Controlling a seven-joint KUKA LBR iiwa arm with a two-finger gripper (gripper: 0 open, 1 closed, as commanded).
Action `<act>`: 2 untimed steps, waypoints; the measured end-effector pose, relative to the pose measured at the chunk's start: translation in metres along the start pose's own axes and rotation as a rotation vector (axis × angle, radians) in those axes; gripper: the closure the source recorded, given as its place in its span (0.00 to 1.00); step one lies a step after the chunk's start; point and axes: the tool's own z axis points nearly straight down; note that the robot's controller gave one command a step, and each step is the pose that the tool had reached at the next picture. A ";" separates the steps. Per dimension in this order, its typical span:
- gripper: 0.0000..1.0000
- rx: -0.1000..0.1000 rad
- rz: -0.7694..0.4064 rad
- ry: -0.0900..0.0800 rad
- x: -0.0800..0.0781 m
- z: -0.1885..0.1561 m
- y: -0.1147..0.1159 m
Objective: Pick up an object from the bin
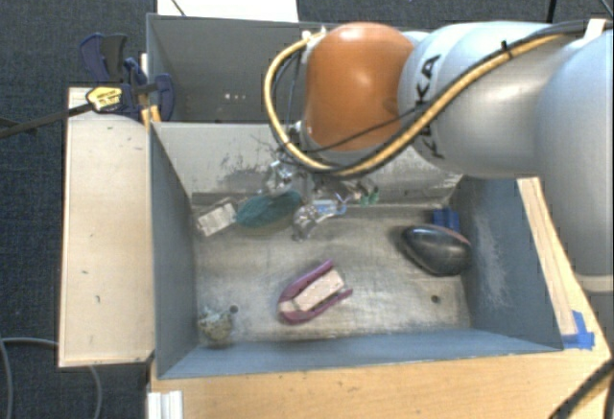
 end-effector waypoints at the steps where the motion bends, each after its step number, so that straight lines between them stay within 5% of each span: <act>1: 1.00 -0.002 0.007 0.004 -0.002 -0.023 -0.001; 2: 1.00 -0.002 0.012 0.003 -0.003 -0.030 -0.001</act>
Offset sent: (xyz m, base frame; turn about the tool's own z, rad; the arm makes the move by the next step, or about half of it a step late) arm 0.0000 -0.0001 0.0206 0.0000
